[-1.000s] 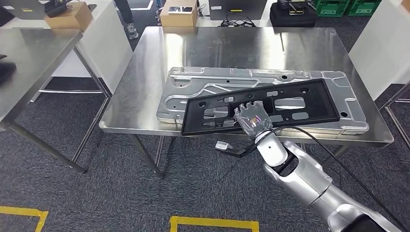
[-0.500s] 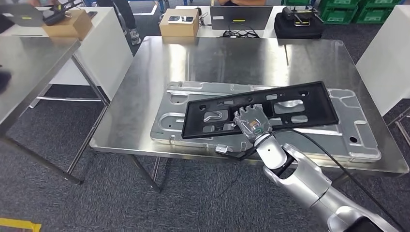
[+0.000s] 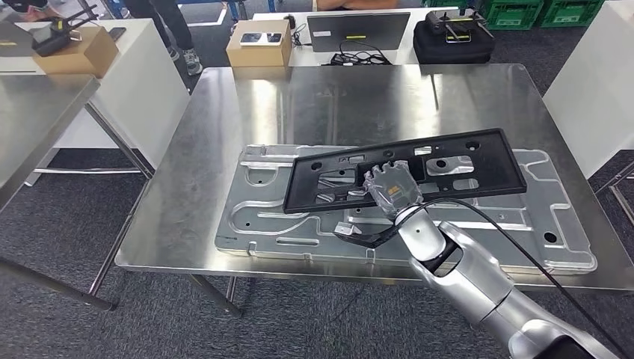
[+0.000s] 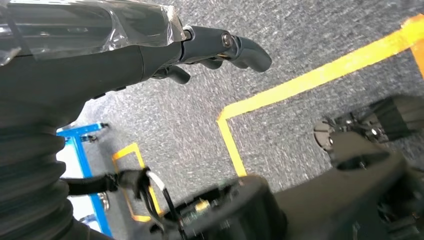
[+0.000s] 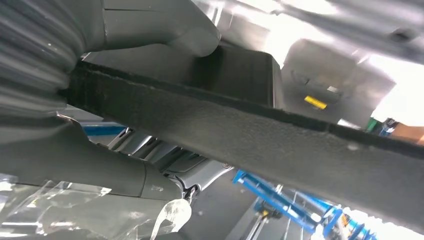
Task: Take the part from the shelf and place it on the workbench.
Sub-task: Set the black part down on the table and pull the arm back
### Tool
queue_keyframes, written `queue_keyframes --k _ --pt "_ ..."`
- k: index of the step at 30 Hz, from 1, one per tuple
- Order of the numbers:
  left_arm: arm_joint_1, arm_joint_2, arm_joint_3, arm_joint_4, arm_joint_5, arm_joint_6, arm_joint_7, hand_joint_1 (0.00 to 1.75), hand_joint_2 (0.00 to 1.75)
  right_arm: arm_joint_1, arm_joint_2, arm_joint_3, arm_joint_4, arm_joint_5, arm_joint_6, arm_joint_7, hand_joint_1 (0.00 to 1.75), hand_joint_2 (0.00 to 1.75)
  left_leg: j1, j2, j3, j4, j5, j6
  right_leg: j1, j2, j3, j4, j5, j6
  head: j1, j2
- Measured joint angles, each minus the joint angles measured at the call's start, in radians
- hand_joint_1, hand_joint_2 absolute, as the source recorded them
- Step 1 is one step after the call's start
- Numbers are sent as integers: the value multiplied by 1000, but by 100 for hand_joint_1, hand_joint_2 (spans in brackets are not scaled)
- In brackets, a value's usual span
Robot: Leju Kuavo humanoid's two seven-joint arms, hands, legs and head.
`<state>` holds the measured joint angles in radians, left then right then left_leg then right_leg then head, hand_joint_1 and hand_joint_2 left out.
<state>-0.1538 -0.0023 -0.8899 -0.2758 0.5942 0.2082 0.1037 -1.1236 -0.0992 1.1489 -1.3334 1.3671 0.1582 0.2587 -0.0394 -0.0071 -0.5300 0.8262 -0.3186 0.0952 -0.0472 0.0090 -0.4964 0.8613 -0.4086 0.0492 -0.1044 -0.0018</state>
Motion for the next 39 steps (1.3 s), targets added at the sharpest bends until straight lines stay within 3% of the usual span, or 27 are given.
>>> queue_keyframes --k 2,3,5,6,7,8,9,11,12,14,17,19,21,22,23,25,27,28,30,31,33,35,36,37,38,39 --pt "-2 -1 0 0 0 0 0 0 175 0 0 -1 -1 -2 0 0 175 175 4 1 19 -22 2 4 6 -3 -8 28 -25 4 0 0" --pt "-2 -2 0 0 -1 0 0 0 175 0 0 -2 -2 -2 -1 0 175 175 8 2 29 -31 0 6 11 -5 -29 78 -51 4 0 0" --pt "-2 -4 -1 0 -1 -1 -2 0 175 1 -3 -2 -2 -3 -1 0 175 175 14 2 38 -29 -12 9 15 -6 -113 241 -118 4 0 0" --pt "-1 -4 -1 0 -1 -1 -5 0 175 4 -5 -2 -2 -4 -1 0 175 175 15 1 41 -23 -21 8 16 -5 -158 314 -137 6 0 0" --pt "-1 -5 -2 0 -2 -1 -8 0 175 8 -7 -2 -1 -4 -1 0 175 175 15 -1 44 -18 -30 7 16 -5 -190 354 -138 9 0 0" --pt "0 -5 -4 0 -3 -1 -13 0 175 12 -9 -1 -1 -4 -1 0 175 175 17 -3 49 -10 -40 3 15 -5 -201 349 -115 11 0 0" --pt "0 -5 -6 0 -4 0 -17 0 175 14 -9 -1 -1 -5 -1 0 175 175 19 -5 54 -2 -52 -1 14 -6 -191 302 -72 14 0 0" --pt "0 -5 -13 0 -7 0 -22 0 175 15 -10 -1 -2 -5 1 1 175 175 19 -7 63 16 -78 -14 7 -7 -140 153 23 22 -1 0" --pt "0 -5 -16 0 -7 0 -22 0 175 14 -11 -1 -2 -5 2 2 175 175 18 -8 61 26 -87 -20 4 -6 -119 96 48 22 -2 0" --pt "1 -5 -19 0 -7 0 -22 0 175 15 -14 0 -2 -4 4 3 175 175 13 -8 54 41 -91 -25 -1 -4 -103 49 57 17 -3 0" --pt "0 -3 -21 0 -3 1 -24 0 175 18 -17 0 -2 -5 6 5 175 175 13 -8 44 74 -111 -30 -10 0 -101 44 48 5 -3 0" --pt "-4 -4 -21 0 1 1 -28 0 175 16 -17 -1 -4 -4 6 6 175 175 21 -6 15 183 -167 -41 -14 3 -91 38 40 -3 -3 0" --pt "-7 -5 -21 0 11 -4 -31 0 175 20 -22 -1 -4 -4 6 7 175 175 31 -3 -48 336 -224 -48 -12 3 -77 33 32 -4 -4 0" --pt "-9 -5 -21 0 18 -9 -31 0 175 27 -27 0 -3 -4 6 7 175 175 34 -2 -73 382 -233 -48 -11 2 -66 31 26 -2 -4 0" --pt "-10 -6 -21 0 26 -14 -29 0 175 37 -32 1 -1 -4 6 7 175 175 33 -2 -85 387 -219 -46 -9 1 -54 29 20 -2 -4 0" --pt "-8 -6 -21 0 37 -21 -22 0 175 53 -36 3 2 -5 5 7 175 175 26 -2 -72 288 -129 -30 -2 2 -28 16 11 -2 -4 0" --pt "-2 -4 -21 1 43 -24 -18 0 175 51 -36 4 2 -5 4 6 175 175 6 -3 -51 144 -21 2 3 7 -9 -1 10 -2 -4 0" --pt "1 -3 -21 2 46 -26 -17 0 175 47 -35 4 2 -4 3 6 175 175 -3 -3 -47 100 8 17 5 10 -5 -6 8 0 -4 0" --pt "1 -2 -20 2 47 -24 -20 0 175 38 -35 4 2 -3 2 6 175 175 -15 -3 -45 70 23 30 10 13 -2 -11 5 6 -4 0" --pt "-2 -2 -20 2 45 -20 -24 0 175 34 -35 4 2 -1 2 6 175 175 -9 -2 -33 52 18 32 11 12 -3 -8 -2 9 -4 0" --pt "-7 -4 -21 2 33 -10 -35 0 175 23 -35 2 0 3 2 8 87 87 0 -8 -5 5 4 29 16 7 -27 36 -36 13 -4 0" --pt "-9 -6 -23 2 20 1 -42 0 175 18 -38 1 0 7 3 9 0 0 5 -15 12 -16 -14 26 18 2 -91 175 -112 21 -3 0" --pt "-8 -6 -24 2 16 5 -43 0 175 20 -40 2 0 7 4 9 0 0 5 -15 14 -11 -19 27 17 1 -126 254 -146 26 -3 0" --pt "-7 -6 -25 2 13 8 -44 0 175 26 -44 2 0 8 6 9 0 0 6 -15 18 -6 -25 27 15 1 -151 311 -162 31 -3 0" --pt "-7 -6 -25 2 12 11 -44 0 175 33 -47 3 0 8 8 8 0 0 7 -16 22 0 -32 25 14 1 -159 326 -151 35 -3 0" --pt "-6 -6 -26 2 11 13 -44 0 175 37 -49 4 0 8 9 8 0 0 9 -16 25 7 -39 21 13 0 -150 298 -117 37 -3 0"
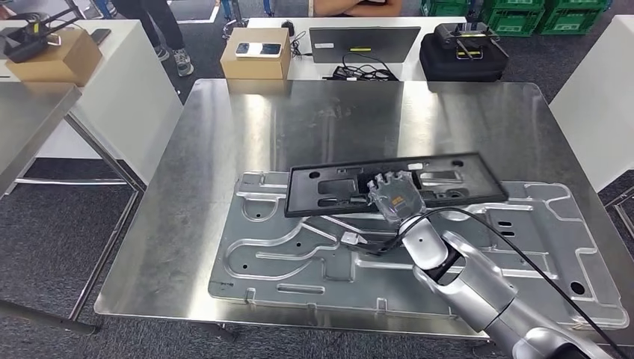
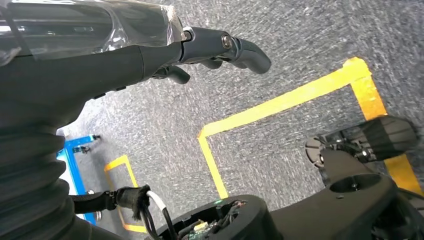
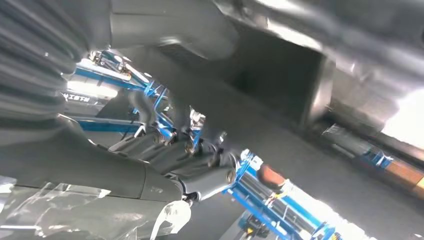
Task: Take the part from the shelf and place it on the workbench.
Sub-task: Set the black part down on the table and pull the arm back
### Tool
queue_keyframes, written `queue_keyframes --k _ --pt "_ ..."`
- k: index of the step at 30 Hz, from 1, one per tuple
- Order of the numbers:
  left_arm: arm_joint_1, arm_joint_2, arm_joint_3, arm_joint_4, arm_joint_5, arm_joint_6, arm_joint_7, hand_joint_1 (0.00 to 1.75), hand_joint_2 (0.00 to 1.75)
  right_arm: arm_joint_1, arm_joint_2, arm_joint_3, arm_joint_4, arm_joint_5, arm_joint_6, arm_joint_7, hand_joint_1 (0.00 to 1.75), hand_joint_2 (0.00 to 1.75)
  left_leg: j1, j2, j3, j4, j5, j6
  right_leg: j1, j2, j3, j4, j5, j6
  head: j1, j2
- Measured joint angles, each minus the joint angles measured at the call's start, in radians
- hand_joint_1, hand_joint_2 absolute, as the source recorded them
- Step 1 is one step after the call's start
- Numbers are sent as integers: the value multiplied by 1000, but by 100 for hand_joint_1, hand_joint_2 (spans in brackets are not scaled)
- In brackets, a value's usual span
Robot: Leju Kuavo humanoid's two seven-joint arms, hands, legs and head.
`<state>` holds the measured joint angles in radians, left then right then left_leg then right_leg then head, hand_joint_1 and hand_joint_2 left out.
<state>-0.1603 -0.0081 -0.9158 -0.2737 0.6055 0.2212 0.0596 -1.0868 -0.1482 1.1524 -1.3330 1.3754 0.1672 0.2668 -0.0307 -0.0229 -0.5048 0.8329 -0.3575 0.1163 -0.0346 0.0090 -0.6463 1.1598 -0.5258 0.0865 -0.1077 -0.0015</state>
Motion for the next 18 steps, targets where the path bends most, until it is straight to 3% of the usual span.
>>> queue_keyframes --k 2,3,5,8,10,12,13,14,15,16,18 --pt "-2 0 -1 0 1 3 0 0 175 -3 -1 0 0 1 2 0 0 0 3 1 3 17 -17 -12 -3 -2 52 -128 88 5 0 0" --pt "-5 0 -1 0 3 3 0 0 175 -8 0 0 -1 1 3 1 0 0 2 2 1 28 -24 -18 -5 -2 77 -190 114 5 0 0" --pt "-9 1 -1 0 7 3 1 0 175 -17 -1 -1 -2 0 6 3 0 0 -2 2 -9 43 -27 -26 -7 2 99 -247 123 -2 0 0" --pt "-7 3 -4 0 9 0 2 0 175 -23 -4 -2 -2 -3 10 6 0 0 -3 2 -28 64 -36 -34 -17 5 93 -253 124 -12 0 0" --pt "-9 4 -6 0 10 -4 3 0 87 -29 -5 -6 -3 -10 10 6 0 0 3 5 -62 149 -89 -47 -24 6 96 -257 124 -17 0 0" --pt "-10 4 -6 0 12 -8 3 0 0 -34 -9 -12 -2 -19 10 9 0 0 13 8 -121 301 -161 -60 -25 5 104 -260 122 -22 0 0" --pt "-10 4 -6 0 13 -10 3 0 0 -34 -12 -13 -2 -24 9 13 0 0 18 9 -148 363 -181 -63 -25 4 108 -260 120 -23 0 0" --pt "-10 4 -7 0 14 -11 4 0 0 -36 -16 -15 -1 -31 7 21 0 0 21 9 -160 387 -178 -64 -25 4 113 -261 117 -24 0 0" --pt "-9 4 -8 0 14 -12 5 0 0 -40 -19 -20 -1 -38 3 32 0 0 22 9 -157 371 -154 -62 -24 4 118 -261 114 -24 0 0" --pt "-9 4 -9 0 14 -14 6 0 0 -49 -22 -27 -2 -45 -3 47 0 0 20 9 -137 316 -112 -57 -23 5 123 -262 113 -24 0 0" --pt "-11 5 -13 0 14 -15 8 0 0 -79 -24 -54 -6 -58 -19 69 0 0 11 9 -79 161 -24 -36 -22 7 132 -269 112 -24 0 0"
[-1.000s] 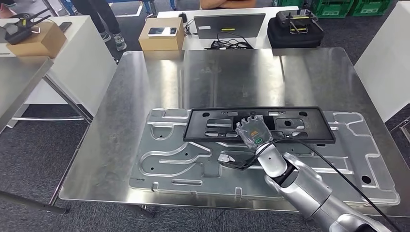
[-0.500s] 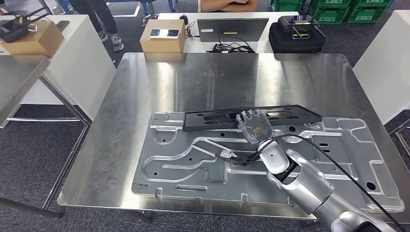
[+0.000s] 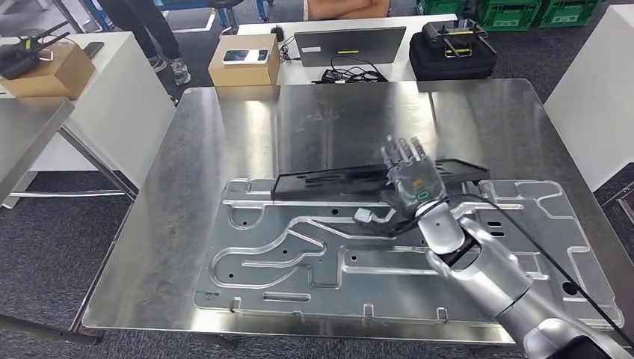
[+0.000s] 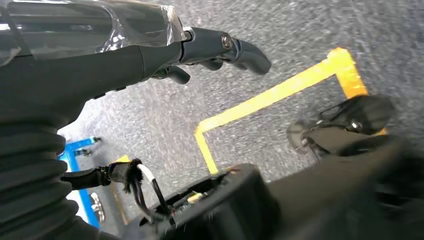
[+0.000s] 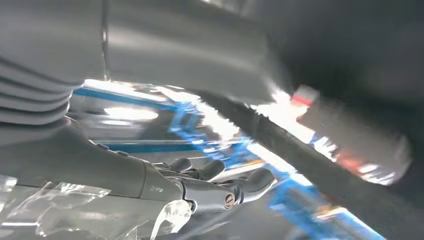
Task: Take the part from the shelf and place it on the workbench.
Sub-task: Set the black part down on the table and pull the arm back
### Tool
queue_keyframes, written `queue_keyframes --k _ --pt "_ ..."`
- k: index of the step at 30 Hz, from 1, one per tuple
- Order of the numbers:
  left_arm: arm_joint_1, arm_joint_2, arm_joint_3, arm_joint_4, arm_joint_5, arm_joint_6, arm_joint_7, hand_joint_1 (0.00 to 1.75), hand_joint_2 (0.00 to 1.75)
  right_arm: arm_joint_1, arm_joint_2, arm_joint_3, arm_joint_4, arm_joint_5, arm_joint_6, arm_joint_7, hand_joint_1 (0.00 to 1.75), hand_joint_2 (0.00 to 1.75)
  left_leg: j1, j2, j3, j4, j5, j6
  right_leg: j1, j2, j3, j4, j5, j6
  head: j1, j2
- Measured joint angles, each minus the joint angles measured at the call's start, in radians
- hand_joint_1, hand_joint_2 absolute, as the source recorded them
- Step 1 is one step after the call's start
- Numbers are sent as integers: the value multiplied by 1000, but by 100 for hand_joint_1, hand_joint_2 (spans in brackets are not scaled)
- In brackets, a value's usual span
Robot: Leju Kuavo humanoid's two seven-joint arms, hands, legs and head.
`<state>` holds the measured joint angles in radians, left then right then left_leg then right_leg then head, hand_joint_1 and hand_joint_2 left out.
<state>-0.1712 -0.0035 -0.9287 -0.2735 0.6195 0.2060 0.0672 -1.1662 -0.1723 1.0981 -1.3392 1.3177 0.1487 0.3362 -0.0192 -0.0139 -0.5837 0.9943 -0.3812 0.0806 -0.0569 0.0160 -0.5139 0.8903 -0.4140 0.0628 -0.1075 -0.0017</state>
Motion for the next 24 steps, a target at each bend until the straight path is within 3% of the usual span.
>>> queue_keyframes --k 2,4,6,7,10,11,12,13,15,17,19,21,22,24 --pt "-3 1 -2 0 0 -1 2 0 0 -30 -3 -29 -4 -6 -10 4 0 0 -9 -1 34 -89 39 18 -2 0 4 -9 2 3 0 0" --pt "-3 2 -3 0 0 -1 5 0 0 -42 -5 -42 -6 -7 -11 -8 0 0 -14 -1 42 -105 41 25 -1 1 7 -18 5 9 -1 0" --pt "-5 2 -4 0 0 -3 6 0 0 -36 -5 -44 -7 -2 -9 -18 0 0 -8 -1 67 -147 40 25 5 -3 1 -3 -10 13 0 0" --pt "-7 1 -4 0 0 -4 5 0 0 -32 -3 -44 -7 0 -8 -22 0 0 -5 -2 78 -166 39 25 8 -5 -17 36 -35 13 0 0" --pt "-10 -2 -5 0 4 -10 4 0 0 -16 1 -44 -6 3 -8 -25 0 0 -7 -5 79 -169 35 26 16 -10 -127 258 -133 9 0 0" --pt "-9 -3 -5 0 5 -12 4 0 0 -10 2 -44 -5 3 -8 -25 0 0 -9 -6 78 -166 34 27 19 -10 -151 304 -141 9 0 0" --pt "-7 -3 -5 0 6 -14 4 0 0 -4 3 -44 -4 3 -9 -27 0 0 -10 -7 78 -163 33 27 20 -10 -155 306 -127 10 0 0" --pt "-6 -4 -5 0 7 -16 3 0 0 -1 4 -44 -2 3 -9 -29 0 0 -10 -8 78 -158 31 25 20 -11 -139 265 -97 10 0 0" --pt "-5 -4 -5 0 9 -18 3 0 0 -1 10 -44 0 3 -11 -31 0 0 -13 -9 75 -144 22 16 18 -11 -70 122 -28 12 0 0" --pt "-7 -3 -5 0 9 -20 3 0 0 -3 19 -44 1 2 -14 -33 0 0 -20 -8 69 -126 12 11 14 -10 -24 30 3 7 0 0" --pt "-8 -3 -5 0 11 -23 3 0 0 -3 25 -44 3 1 -16 -37 0 0 -22 -8 65 -120 9 13 12 -8 -19 16 7 -4 0 0" --pt "-5 -2 -6 0 13 -27 3 0 0 -2 27 -44 6 -2 -17 -39 0 0 -19 -6 52 -95 -11 5 9 -9 -22 15 11 -11 0 0" --pt "-4 -2 -6 0 13 -28 3 0 0 -2 28 -44 6 -4 -17 -40 0 0 -15 -5 36 -55 -36 -3 7 -9 -24 15 13 -14 0 0" --pt "-3 -2 -6 0 14 -29 3 0 0 -1 31 -44 7 -6 -19 -41 0 0 -1 -2 -26 91 -116 -24 4 -11 -29 14 18 -21 0 0"
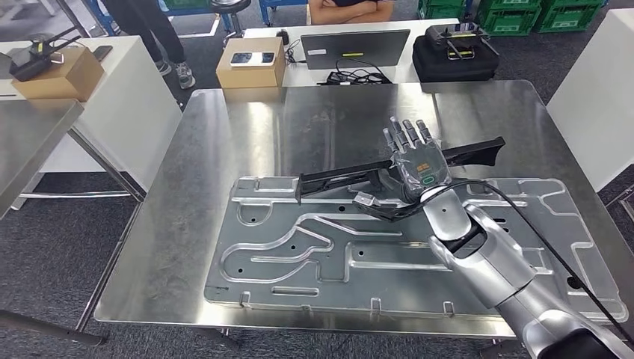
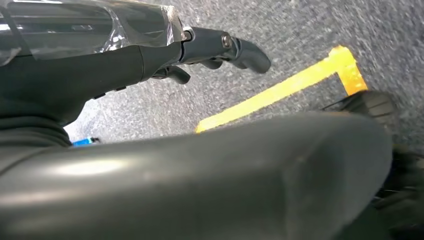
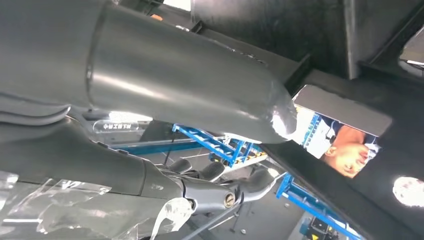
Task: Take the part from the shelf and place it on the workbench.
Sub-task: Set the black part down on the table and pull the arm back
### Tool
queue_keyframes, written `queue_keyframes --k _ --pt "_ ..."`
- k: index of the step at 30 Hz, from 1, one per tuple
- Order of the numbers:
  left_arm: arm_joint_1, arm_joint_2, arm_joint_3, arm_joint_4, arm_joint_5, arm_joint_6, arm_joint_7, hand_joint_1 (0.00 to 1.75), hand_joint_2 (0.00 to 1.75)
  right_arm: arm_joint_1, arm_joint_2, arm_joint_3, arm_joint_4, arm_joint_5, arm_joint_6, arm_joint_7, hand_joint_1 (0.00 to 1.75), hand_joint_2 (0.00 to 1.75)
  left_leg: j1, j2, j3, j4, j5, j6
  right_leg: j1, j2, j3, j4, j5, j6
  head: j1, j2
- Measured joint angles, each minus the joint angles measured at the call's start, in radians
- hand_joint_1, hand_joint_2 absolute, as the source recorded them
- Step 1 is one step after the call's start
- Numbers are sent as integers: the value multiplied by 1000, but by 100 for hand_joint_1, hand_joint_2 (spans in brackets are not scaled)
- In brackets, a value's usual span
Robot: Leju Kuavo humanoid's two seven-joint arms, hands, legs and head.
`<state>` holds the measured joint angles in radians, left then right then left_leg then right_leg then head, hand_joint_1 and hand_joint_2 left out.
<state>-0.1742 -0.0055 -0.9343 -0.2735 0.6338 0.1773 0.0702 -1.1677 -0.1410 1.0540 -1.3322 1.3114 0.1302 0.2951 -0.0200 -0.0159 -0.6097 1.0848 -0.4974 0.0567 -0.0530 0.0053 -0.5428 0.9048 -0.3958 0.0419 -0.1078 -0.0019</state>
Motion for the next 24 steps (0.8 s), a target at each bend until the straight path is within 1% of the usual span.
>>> queue_keyframes --k 1,2,3,4,5,6,7,8,9,10,11,12,13,14,15,16,17,18,19,20,21,22,23,24 --pt "1 0 0 0 1 -1 0 0 0 1 1 0 1 0 0 0 0 0 7 1 -31 74 -33 -7 0 -1 -3 0 2 -2 0 0" --pt "2 0 0 0 2 -1 0 0 0 1 3 0 2 -1 -1 0 0 0 13 1 -51 124 -52 -11 0 -2 -5 1 5 -3 0 0" --pt "3 0 0 0 3 -2 0 0 0 2 4 0 3 -2 -1 -1 0 0 17 2 -50 130 -50 -12 0 -3 -7 1 7 -3 0 0" --pt "3 0 0 0 5 -3 0 0 0 2 5 1 4 -2 -1 -2 0 0 17 2 -29 92 -30 -10 0 -3 -8 0 9 -2 0 0" --pt "3 0 0 0 7 -4 0 0 0 2 7 1 5 -3 -2 -2 0 0 15 1 12 17 4 -3 1 -3 -7 -1 11 -2 0 0" --pt "2 0 0 0 8 -4 0 0 0 1 9 0 5 -4 -3 -3 0 0 11 1 60 -72 40 9 1 -3 -6 -5 14 -1 0 0" --pt "1 1 0 0 9 -5 0 0 0 0 11 0 6 -4 -4 -3 0 0 3 1 102 -151 69 22 2 -3 -6 -9 18 2 0 0" --pt "-1 1 0 0 10 -4 0 0 0 -2 12 0 6 -6 -6 -3 0 0 -3 1 129 -205 87 32 2 -3 -9 -12 23 6 0 0" --pt "-3 2 0 0 10 -4 0 0 0 -2 13 0 7 -8 -7 -3 0 0 -9 0 138 -228 95 39 0 -3 -12 -14 29 12 0 0" --pt "-3 2 0 0 10 -4 0 0 0 -2 13 0 8 -10 -8 -4 0 0 -14 0 136 -233 101 41 0 -3 -16 -17 35 19 0 0" --pt "-2 2 0 0 10 -4 1 0 0 -1 13 0 9 -12 -8 -5 0 0 -13 0 135 -242 113 46 -1 -4 -20 -21 39 24 0 0" --pt "-1 1 0 0 11 -4 1 0 0 0 13 0 9 -13 -8 -6 0 0 -12 0 136 -255 126 47 -1 -4 -25 -17 32 28 0 0" --pt "-1 1 0 0 12 -4 1 0 0 0 13 0 10 -13 -8 -6 0 0 -10 1 137 -268 139 48 2 -4 -37 5 8 29 0 0" --pt "-1 1 0 0 12 -4 1 0 0 -1 13 0 11 -14 -8 -6 0 0 -7 2 135 -276 148 47 4 -4 -57 54 -32 29 0 0" --pt "-1 0 0 0 12 -4 1 0 0 -1 13 0 12 -16 -8 -6 0 0 -6 4 126 -274 151 43 6 -4 -84 126 -80 29 0 0" --pt "-1 0 0 0 12 -4 1 0 0 0 13 0 13 -18 -8 -7 0 0 -6 4 116 -267 153 43 9 -4 -111 207 -125 29 0 0" --pt "-1 0 0 0 12 -4 1 0 0 2 13 0 15 -20 -8 -7 0 0 -6 4 106 -259 155 42 10 -4 -131 272 -151 31 0 0" --pt "0 -1 0 0 12 -4 1 0 0 3 13 1 16 -22 -8 -7 0 0 -6 4 96 -253 158 40 11 -4 -135 307 -157 33 0 0" --pt "1 -1 0 0 13 -5 2 0 0 4 13 1 17 -23 -8 -7 0 0 -4 4 87 -247 160 38 11 -5 -119 301 -144 36 0 0" --pt "2 -2 0 0 13 -5 3 0 0 4 13 2 18 -24 -8 -8 0 0 -1 4 78 -242 163 34 10 -5 -84 256 -118 40 0 0" --pt "2 -1 0 0 14 -6 5 0 0 4 13 2 18 -27 -8 -8 0 0 0 4 71 -235 164 30 6 -6 -37 187 -92 46 0 0" --pt "2 -1 0 0 15 -7 5 0 0 3 14 2 18 -29 -8 -8 0 0 0 3 63 -228 164 26 3 -4 12 112 -73 50 0 0" --pt "2 0 0 0 16 -8 6 0 0 2 15 2 18 -32 -8 -8 0 0 -2 3 56 -220 166 22 -1 -2 47 54 -65 51 0 0" --pt "2 1 0 0 18 -9 6 0 0 1 17 2 18 -34 -8 -8 0 0 -5 3 50 -214 170 20 -4 0 66 18 -64 48 0 0"
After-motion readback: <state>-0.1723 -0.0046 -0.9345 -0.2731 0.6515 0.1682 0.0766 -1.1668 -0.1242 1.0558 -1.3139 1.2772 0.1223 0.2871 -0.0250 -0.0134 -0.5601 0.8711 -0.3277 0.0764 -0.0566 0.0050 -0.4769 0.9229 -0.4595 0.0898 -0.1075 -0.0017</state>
